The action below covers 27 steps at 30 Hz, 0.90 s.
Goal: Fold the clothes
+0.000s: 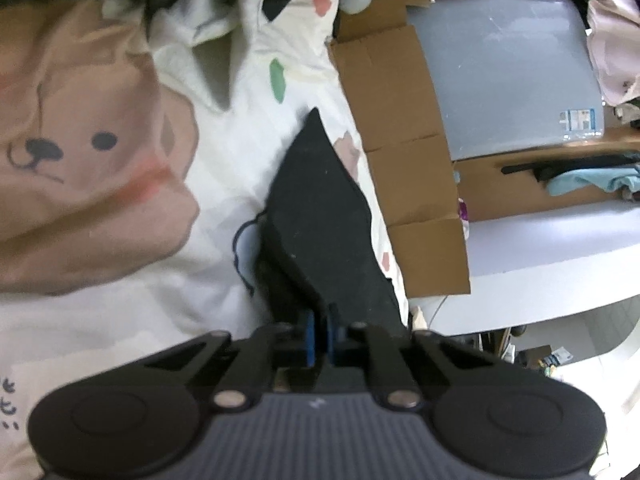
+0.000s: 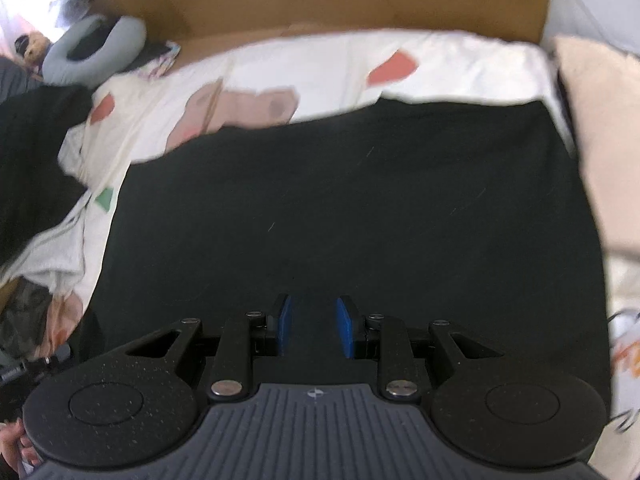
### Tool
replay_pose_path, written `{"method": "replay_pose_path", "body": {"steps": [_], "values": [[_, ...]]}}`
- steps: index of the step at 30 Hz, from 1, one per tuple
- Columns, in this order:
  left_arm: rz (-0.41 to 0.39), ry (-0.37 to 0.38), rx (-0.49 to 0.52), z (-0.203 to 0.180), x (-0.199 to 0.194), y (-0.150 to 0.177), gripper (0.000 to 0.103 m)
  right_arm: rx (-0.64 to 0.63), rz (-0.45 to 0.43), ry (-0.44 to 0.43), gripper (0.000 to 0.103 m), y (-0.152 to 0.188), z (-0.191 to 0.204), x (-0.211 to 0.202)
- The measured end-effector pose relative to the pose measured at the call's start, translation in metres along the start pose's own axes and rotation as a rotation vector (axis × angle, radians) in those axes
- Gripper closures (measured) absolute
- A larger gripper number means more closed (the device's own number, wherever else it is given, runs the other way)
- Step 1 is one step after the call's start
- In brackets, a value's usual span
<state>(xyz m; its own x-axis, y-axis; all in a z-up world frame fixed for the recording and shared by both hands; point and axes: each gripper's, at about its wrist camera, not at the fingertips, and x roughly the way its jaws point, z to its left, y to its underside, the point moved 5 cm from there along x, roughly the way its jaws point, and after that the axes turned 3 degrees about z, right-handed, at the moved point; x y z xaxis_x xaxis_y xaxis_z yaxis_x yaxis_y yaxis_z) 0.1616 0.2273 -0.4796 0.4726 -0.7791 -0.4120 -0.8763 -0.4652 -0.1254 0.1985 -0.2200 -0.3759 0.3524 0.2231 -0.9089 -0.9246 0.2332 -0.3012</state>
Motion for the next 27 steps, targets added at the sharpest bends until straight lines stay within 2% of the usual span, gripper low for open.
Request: {"method": "replay_pose_path", "body": {"steps": [5,11,12,13,15,19,23,27], "values": [[-0.015,-0.008,0.002,-0.004,-0.008,-0.001,0.098,-0.050,0.030,0.029,0.076,0.039,0.020,0.024],[0.007,-0.041,-0.001,0.003,-0.009,0.004,0.097,-0.068,0.063,0.061,0.076,0.077,0.023,0.040],[0.014,-0.057,-0.002,0.006,-0.009,0.004,0.089,-0.076,0.068,0.064,0.076,0.082,0.024,0.042],[0.021,-0.074,-0.001,0.008,-0.008,0.006,0.074,-0.083,0.071,0.067,0.076,0.087,0.025,0.044],[0.036,-0.098,-0.001,0.011,-0.007,0.008,0.052,-0.091,0.077,0.073,0.076,0.096,0.026,0.045],[0.069,-0.090,-0.012,0.017,-0.001,0.012,0.045,-0.099,0.091,0.084,0.074,0.109,0.028,0.043],[0.071,-0.085,-0.018,0.022,0.002,0.015,0.045,-0.092,0.105,0.087,0.074,0.117,0.028,0.036],[0.059,-0.073,-0.038,0.026,0.004,0.016,0.050,-0.078,0.066,0.073,0.074,0.108,0.034,0.020]]}}
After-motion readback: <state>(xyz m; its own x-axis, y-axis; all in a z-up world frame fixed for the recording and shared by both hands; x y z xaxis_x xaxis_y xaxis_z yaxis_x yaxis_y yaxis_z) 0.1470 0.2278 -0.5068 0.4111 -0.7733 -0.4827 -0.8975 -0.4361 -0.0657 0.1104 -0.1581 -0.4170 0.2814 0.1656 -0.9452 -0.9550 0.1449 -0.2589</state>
